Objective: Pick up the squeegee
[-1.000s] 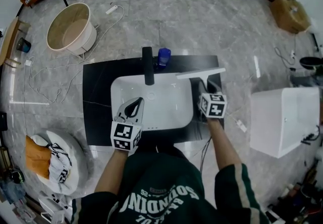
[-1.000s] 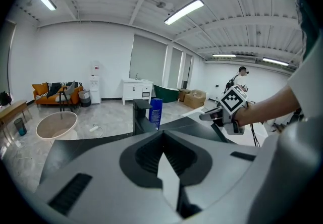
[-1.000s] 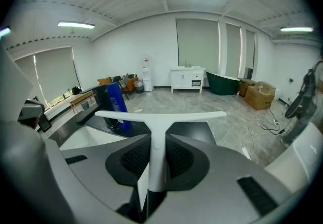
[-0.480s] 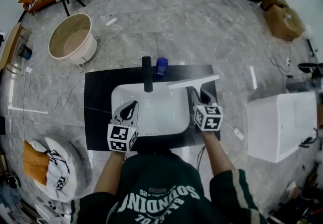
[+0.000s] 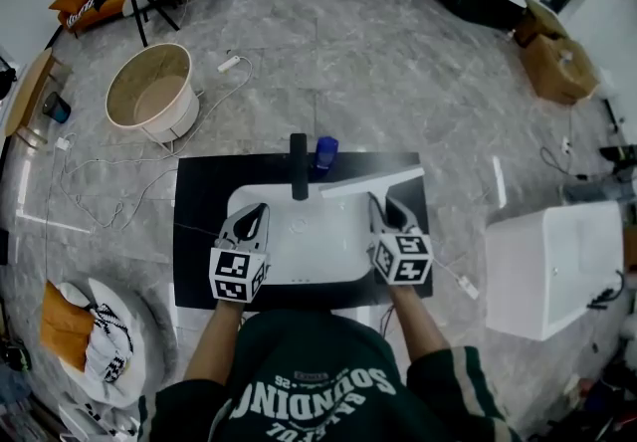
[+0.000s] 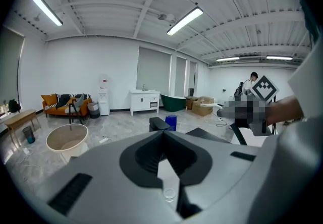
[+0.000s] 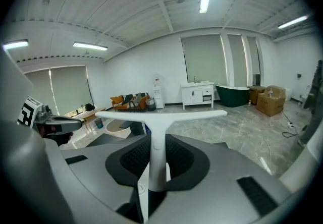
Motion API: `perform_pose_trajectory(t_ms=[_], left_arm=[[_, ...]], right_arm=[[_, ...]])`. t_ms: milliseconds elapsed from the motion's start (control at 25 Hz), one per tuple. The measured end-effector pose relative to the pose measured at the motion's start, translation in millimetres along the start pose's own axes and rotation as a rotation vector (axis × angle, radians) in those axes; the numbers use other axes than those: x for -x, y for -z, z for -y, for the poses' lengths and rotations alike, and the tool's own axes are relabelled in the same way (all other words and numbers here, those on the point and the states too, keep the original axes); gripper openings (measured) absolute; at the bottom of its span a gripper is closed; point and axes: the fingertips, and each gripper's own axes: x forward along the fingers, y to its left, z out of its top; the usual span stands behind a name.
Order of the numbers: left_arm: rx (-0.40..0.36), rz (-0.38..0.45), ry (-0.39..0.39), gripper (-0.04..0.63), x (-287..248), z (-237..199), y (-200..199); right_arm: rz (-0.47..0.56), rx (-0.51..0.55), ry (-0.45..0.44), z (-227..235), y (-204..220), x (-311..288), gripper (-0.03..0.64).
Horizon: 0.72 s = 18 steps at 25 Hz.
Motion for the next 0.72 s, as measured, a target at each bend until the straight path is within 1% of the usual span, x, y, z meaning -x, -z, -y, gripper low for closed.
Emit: perform_pose_trajectory(t_ms=[120, 400, 720], left_arm=[[0.002, 0.012, -0.008, 0.002, -1.3, -5.7, -4.3], [0.005, 0.02, -0.01, 0.002, -2.4, -10.3, -7.2], [0.006, 0.019, -0.009, 0.002, -1.7, -12.7, -6.8]], right_arm=[[0.019, 0.01, -0.019, -8.6, -5.6, -3.1, 0.074], [0.032, 0.023, -0.03, -18.0, -8.4, -4.5, 0.074], [0.026, 0.023, -0.042, -24.2, -5.7, -6.0, 0.074]])
